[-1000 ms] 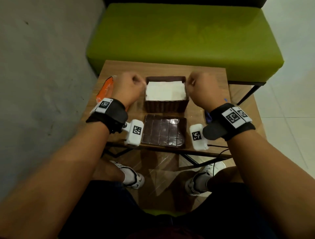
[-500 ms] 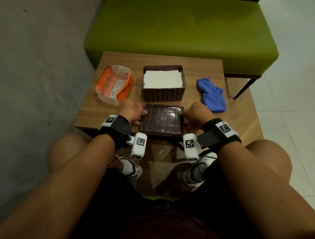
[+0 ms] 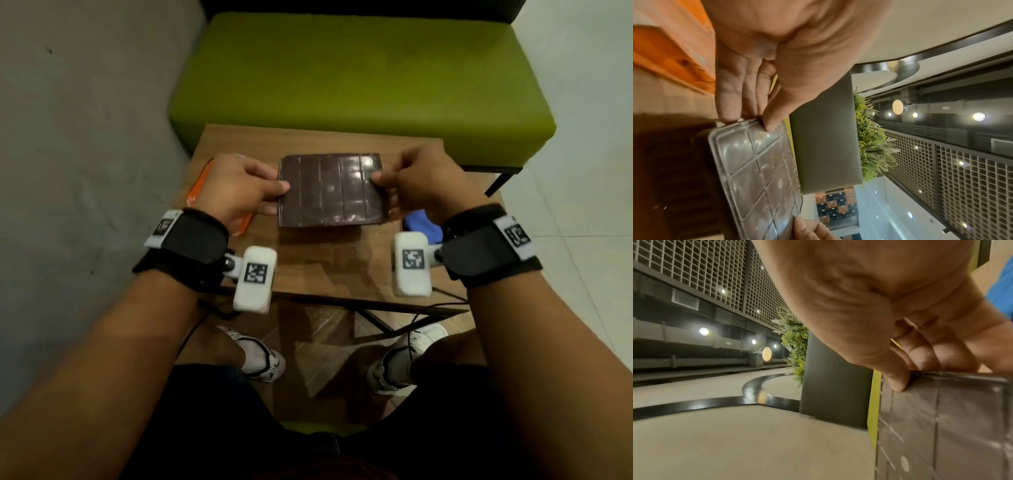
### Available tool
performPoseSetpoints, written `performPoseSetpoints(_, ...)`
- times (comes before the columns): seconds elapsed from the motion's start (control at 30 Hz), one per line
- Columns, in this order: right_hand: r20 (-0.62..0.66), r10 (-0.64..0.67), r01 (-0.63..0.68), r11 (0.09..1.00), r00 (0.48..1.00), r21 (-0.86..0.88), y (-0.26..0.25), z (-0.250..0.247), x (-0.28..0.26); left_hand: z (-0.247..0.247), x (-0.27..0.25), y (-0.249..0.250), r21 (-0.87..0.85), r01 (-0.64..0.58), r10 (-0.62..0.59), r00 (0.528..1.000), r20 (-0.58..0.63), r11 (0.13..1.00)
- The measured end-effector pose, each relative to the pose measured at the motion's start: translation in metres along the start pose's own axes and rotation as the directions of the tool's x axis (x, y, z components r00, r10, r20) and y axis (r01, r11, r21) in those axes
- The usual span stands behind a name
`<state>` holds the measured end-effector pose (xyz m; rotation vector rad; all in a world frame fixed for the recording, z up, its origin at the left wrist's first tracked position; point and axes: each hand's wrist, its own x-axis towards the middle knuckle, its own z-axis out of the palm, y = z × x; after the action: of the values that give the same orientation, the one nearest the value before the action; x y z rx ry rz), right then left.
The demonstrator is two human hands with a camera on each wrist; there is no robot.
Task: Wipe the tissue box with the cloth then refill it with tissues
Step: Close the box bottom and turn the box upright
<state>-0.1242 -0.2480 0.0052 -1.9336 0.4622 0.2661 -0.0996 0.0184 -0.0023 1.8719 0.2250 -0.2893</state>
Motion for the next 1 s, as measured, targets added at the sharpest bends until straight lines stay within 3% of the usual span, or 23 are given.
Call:
performPoseSetpoints(0.1,-0.036,-0.041,0.039,0.998,0.998,-0.055,-0.013,0.005,0.022,0.006,0.032,0.01,0.032,0.013,-0.013,1.0,-0.024,0.999)
performPoseSetpoints(0.37,-0.078,0.037,-0.043,0.996,0.996,-0.076,-0.002,0.027,0.073,0.02,0.082,-0.008,0.072,0.107,-0.106,0.994,-0.028,0.992)
performPoseSetpoints(1.0,-0.095,0.04,-0.056,0.983,0.995,-0.177,-0.002,0.035,0.086,0.022,0.091,-0.018,0.141,0.084,-0.076,0.995,-0.063,0.986)
